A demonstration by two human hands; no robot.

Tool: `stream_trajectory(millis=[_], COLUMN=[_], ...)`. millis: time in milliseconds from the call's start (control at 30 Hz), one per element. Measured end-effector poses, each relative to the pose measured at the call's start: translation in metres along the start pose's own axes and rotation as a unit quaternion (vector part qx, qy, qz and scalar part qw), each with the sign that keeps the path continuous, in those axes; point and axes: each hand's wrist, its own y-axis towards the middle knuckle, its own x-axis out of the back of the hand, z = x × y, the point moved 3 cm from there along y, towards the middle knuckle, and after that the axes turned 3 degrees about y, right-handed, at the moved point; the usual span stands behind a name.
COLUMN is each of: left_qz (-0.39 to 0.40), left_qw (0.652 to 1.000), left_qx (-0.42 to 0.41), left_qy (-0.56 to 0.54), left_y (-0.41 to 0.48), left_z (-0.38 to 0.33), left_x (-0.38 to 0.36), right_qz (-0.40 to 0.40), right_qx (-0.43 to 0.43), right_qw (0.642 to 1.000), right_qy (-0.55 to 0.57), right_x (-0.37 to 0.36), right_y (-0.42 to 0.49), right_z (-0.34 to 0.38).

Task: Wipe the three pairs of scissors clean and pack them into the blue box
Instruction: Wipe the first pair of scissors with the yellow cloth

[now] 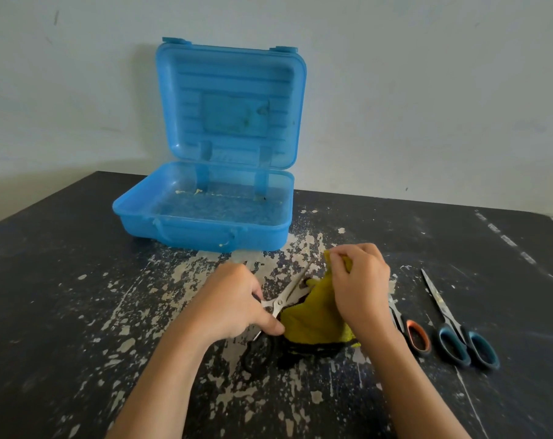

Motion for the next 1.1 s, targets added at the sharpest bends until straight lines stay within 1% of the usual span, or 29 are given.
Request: stream_trajectory(millis=[33, 67, 167, 233, 367, 400, 567, 700, 833, 933, 967, 1000, 1100], left_qz=[-0.005, -0.012, -0.020, -0.015, -0.015, -0.020, -0.063, -0.108, -0.121, -0.130, -0.130, -0.128, -0.106], left_qw=[1.000, 1.000, 0.999, 0.999, 0.998, 0.997, 0.995, 0.990, 0.988, 0.986, 0.986, 0.987, 0.991], left_qx=[0.001, 0.001, -0.005, -0.010, -0.004, -0.001, 0.026, 0.053, 0.057, 0.064, 0.064, 0.063, 0.064], left_qy=[-0.005, -0.010, -0.027, -0.033, -0.064, -0.070, -0.074, -0.069, -0.078, -0.080, -0.076, -0.073, -0.057], left_y=[0.001, 0.001, 0.000, 0.000, 0.002, 0.003, 0.005, 0.009, 0.011, 0.010, 0.010, 0.009, 0.007], left_z=[0.001, 0.002, 0.003, 0.001, 0.000, 0.000, 0.001, 0.003, 0.005, 0.006, 0.006, 0.006, 0.004], left_x=[0.000, 0.001, 0.001, 0.000, -0.003, -0.003, -0.006, -0.005, -0.006, -0.004, -0.002, -0.001, 0.000], right_qz=[-0.016, -0.013, 0.047, 0.049, -0.019, -0.023, 0.066, 0.099, 0.133, 0.199, 0.208, 0.194, 0.066], right_qx=[0.015, 0.040, 0.111, 0.105, 0.053, 0.050, 0.075, 0.084, 0.089, 0.088, 0.086, 0.084, 0.098], right_qw=[1.000, 0.999, 0.992, 0.993, 0.998, 0.998, 0.995, 0.991, 0.987, 0.975, 0.973, 0.976, 0.989], right_qy=[0.018, 0.030, 0.025, 0.000, -0.008, -0.002, -0.001, 0.014, 0.018, 0.037, 0.043, 0.052, 0.088], right_x=[0.002, 0.002, -0.009, -0.012, 0.001, 0.002, -0.015, -0.019, -0.016, -0.018, -0.017, -0.016, -0.009], right_y=[-0.002, -0.006, -0.017, -0.017, -0.013, -0.014, -0.028, -0.030, -0.032, -0.032, -0.031, -0.029, -0.022], right_z=[0.005, 0.012, 0.023, 0.019, 0.012, 0.013, 0.026, 0.028, 0.028, 0.028, 0.028, 0.028, 0.028])
